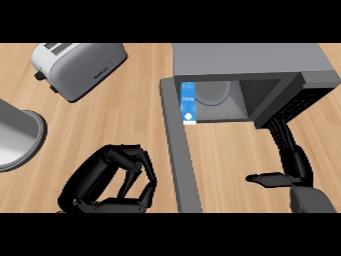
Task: Pick up the milk, place it into the microwave and close the microwave
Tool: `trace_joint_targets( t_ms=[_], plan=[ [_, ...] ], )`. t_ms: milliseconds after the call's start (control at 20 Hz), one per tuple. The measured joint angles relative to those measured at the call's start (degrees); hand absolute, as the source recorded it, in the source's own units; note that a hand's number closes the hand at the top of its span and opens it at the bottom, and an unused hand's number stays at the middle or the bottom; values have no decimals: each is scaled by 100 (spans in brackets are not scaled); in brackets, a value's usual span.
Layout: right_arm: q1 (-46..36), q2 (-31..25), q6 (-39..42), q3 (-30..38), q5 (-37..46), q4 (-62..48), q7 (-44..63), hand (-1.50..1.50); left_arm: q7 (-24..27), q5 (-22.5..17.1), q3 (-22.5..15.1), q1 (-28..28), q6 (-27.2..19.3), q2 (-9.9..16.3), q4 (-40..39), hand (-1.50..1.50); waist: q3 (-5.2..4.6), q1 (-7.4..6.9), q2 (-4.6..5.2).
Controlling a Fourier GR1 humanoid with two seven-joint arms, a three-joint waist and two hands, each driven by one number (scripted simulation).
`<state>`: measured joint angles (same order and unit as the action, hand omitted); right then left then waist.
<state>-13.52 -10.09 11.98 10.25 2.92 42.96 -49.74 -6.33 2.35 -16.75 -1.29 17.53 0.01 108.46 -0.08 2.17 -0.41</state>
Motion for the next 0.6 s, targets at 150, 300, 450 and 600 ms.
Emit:
trace_joint_targets(
  t_ms=[150, 300, 450, 600],
  plan=[
    [574, -132, 216, -34, -135, 731, 116, -150, 163, 280, -379, -216, -140, 0, -552, 150, -3, 6, 5],
    [986, -254, 333, -74, -206, 1376, 252, -150, 541, 494, -756, -549, -514, 3, -1369, 150, -5, 29, 14],
    [1393, -436, 468, -84, -268, 1958, 288, -150, 921, 574, -1149, -866, -1031, 10, -2198, 150, -5, 44, 23],
    [1746, -554, 678, -116, -446, 2636, 467, -150, 1377, 591, -1380, -1271, -1486, 13, -3039, 150, -6, 47, 29]
  ],
)
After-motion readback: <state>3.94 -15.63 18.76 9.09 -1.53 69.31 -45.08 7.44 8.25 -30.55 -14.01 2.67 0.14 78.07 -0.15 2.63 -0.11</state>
